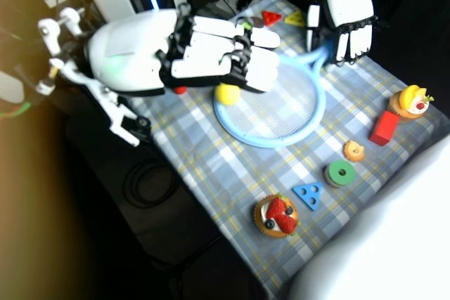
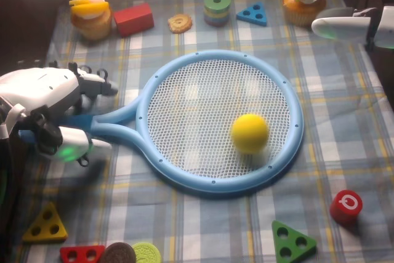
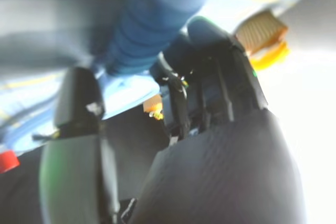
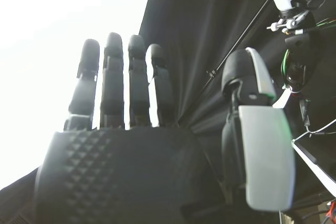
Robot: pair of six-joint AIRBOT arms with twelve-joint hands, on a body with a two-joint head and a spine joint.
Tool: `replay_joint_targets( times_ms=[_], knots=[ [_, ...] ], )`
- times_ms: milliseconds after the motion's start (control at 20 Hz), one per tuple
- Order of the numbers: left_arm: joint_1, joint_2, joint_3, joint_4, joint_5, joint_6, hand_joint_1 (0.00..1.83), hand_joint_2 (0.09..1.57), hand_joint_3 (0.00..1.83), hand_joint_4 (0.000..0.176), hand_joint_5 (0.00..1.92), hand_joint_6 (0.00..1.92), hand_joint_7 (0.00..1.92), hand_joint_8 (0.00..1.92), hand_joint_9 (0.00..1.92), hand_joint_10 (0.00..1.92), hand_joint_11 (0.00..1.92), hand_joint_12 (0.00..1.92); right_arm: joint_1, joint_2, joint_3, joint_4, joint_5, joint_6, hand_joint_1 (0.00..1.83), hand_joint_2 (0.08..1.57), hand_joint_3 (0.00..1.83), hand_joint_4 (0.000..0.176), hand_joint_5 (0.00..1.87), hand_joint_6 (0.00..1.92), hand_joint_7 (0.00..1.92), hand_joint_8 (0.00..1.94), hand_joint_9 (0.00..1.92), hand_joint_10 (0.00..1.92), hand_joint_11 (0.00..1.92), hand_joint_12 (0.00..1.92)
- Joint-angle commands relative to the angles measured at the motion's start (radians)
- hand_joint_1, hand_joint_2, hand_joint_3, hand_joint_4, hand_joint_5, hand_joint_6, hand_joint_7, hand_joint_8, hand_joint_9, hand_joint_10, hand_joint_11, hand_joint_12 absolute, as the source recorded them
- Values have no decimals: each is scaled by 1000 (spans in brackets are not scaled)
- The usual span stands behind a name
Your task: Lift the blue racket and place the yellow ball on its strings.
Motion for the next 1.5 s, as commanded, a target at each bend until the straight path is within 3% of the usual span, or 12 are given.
replay_joint_targets(
  times_ms=[0,250,400,650,900,950,1050,1100,1200,1250,1400,1450],
  knots=[
    [-4,10,0,20,-103,2,637,925,0,170,80,0,125,15,199,55,1,732,7,2,-1,38,116,-1,477,1163,0,1,338,1,428,2,378,6,0,668],
    [8,36,-34,23,-145,2,497,920,0,176,0,0,0,0,52,5,0,207,5,0,2,38,116,-1,505,1169,1,2,338,2,416,0,372,2,0,630],
    [18,75,-80,87,-202,-70,492,930,4,176,0,0,0,0,43,4,59,214,5,-4,4,38,116,-1,456,1183,1,0,343,0,415,2,381,2,0,787],
    [37,165,-190,238,-404,-229,432,953,4,176,0,0,0,0,55,0,0,68,-19,-5,1,58,146,-1,490,1187,2,2,318,0,358,0,325,0,0,684],
    [87,255,-266,359,-635,-441,364,975,0,171,0,0,0,0,0,0,0,64,-122,29,-37,148,283,-12,403,1207,2,19,305,3,356,9,302,12,0,539],
    [97,265,-276,372,-673,-466,369,973,0,153,0,0,0,0,0,0,0,12,-151,40,-53,178,326,-28,396,1207,1,19,301,1,371,8,317,10,0,511],
    [114,281,-288,414,-737,-547,499,985,3,156,0,0,0,0,0,0,69,32,-203,59,-79,219,390,-52,434,1228,3,16,290,0,372,2,361,11,0,486],
    [118,283,-288,422,-746,-566,537,980,0,153,0,0,0,0,0,0,81,40,-215,65,-87,228,407,-57,470,1227,1,36,294,1,364,1,346,3,0,423],
    [127,294,-287,440,-787,-634,516,971,0,175,0,0,0,0,0,0,78,46,-271,86,-113,268,474,-69,511,1205,0,35,316,5,375,3,335,1,0,440],
    [133,298,-283,440,-803,-663,537,932,17,176,0,0,14,16,15,15,15,356,-300,90,-122,292,508,-70,507,1209,0,23,337,4,399,4,357,4,0,540],
    [157,305,-249,443,-837,-851,603,908,3,176,0,0,44,4,37,6,0,546,-386,95,-139,368,597,-70,514,1215,3,18,371,6,432,6,403,10,0,671],
    [179,300,-196,455,-849,-1087,596,893,0,176,0,0,29,2,33,2,0,533,-414,97,-146,395,623,-70,522,1229,5,7,376,5,439,6,413,11,0,700]
  ],
)
